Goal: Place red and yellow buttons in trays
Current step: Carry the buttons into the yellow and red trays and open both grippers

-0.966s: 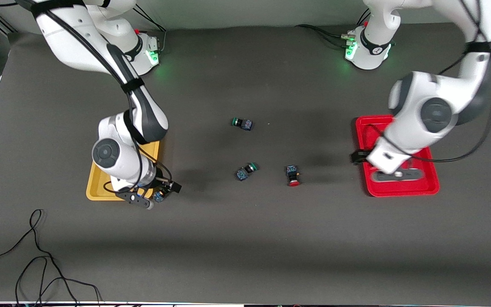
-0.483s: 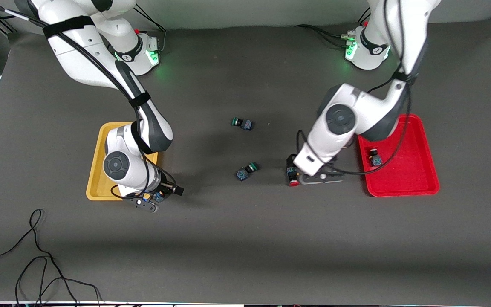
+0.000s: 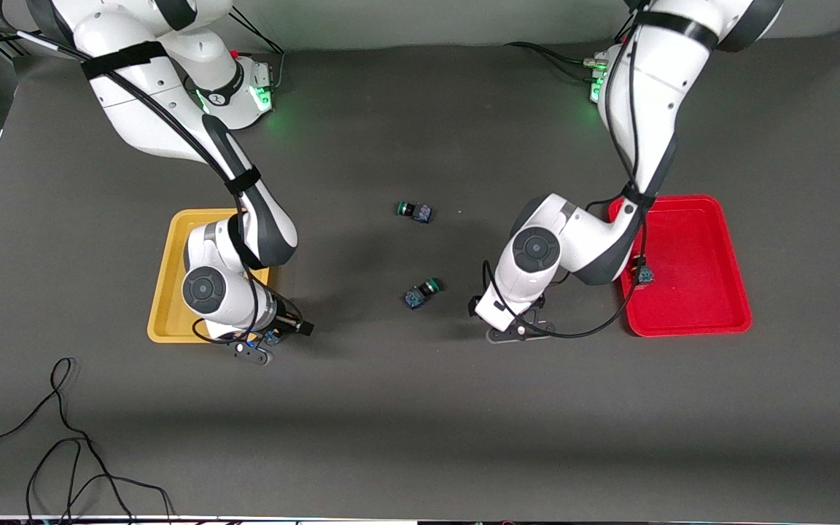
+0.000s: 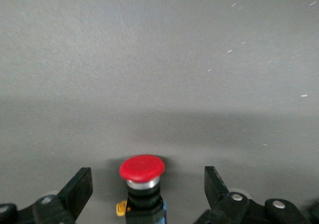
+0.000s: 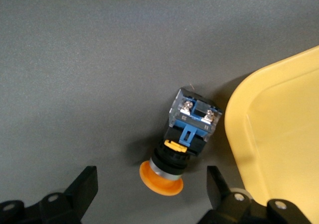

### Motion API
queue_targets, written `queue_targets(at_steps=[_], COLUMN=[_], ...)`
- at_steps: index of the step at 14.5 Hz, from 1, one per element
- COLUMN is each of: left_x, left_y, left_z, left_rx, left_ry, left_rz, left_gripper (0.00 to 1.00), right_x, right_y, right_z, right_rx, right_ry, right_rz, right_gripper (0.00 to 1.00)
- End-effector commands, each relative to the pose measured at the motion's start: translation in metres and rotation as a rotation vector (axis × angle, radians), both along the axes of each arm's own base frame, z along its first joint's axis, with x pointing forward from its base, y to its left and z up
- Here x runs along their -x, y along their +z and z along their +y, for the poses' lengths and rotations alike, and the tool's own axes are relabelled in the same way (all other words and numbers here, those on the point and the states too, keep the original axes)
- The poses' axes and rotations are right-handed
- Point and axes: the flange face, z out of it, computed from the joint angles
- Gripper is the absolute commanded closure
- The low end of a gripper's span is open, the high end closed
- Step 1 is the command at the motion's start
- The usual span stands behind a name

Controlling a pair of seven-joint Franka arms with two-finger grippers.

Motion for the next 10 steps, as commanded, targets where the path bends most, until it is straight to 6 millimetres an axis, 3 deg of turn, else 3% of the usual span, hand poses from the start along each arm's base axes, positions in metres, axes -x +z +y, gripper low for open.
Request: queue_targets(at_steps=[1, 2, 3, 5, 6, 8, 10], left_x=[-0.0014, -0.0003, 0.0007, 0.0014, 0.0018, 0.0021, 0.0009], left_y=[-0.0078, -0.0099, -0.0111, -0.0113, -0.0117, -0.0129, -0.0043], left_z=[-0.0044, -0.0038, -0.0032, -0.0039, -0.0036, -0.0034, -0.0032], left_rx=[-0.019, -0.024, -0.028, -0.028, -0.031, -0.031, -0.038], left_ry=[0.021, 0.029, 0.035, 0.045, 0.057, 0.063, 0.063], left_rz=[-0.003, 0.004, 0.01, 0.014, 0.018, 0.021, 0.026], left_gripper=[0.0, 0.03, 0.17, 0.53, 0.64, 0.73, 0.73], right_x=[-0.0068, -0.0064, -0.0066, -0.006, -0.0063, -0.0062, -0.0064], right_y=[-0.0023, -0.0039, -0.0029, -0.0073, -0.0075, -0.0093, -0.0082], right_z=[0.002, 0.0008, 0.0008, 0.0006, 0.0017, 0.0017, 0.0017], right_rx=[0.019, 0.02, 0.02, 0.022, 0.022, 0.022, 0.021], right_ry=[0.001, 0.002, 0.003, 0.003, 0.004, 0.004, 0.003], right_rz=[-0.023, -0.021, -0.022, -0.017, -0.02, -0.02, -0.021], right_gripper=[0.11, 0.15, 0.21, 0.4, 0.51, 0.68, 0.83])
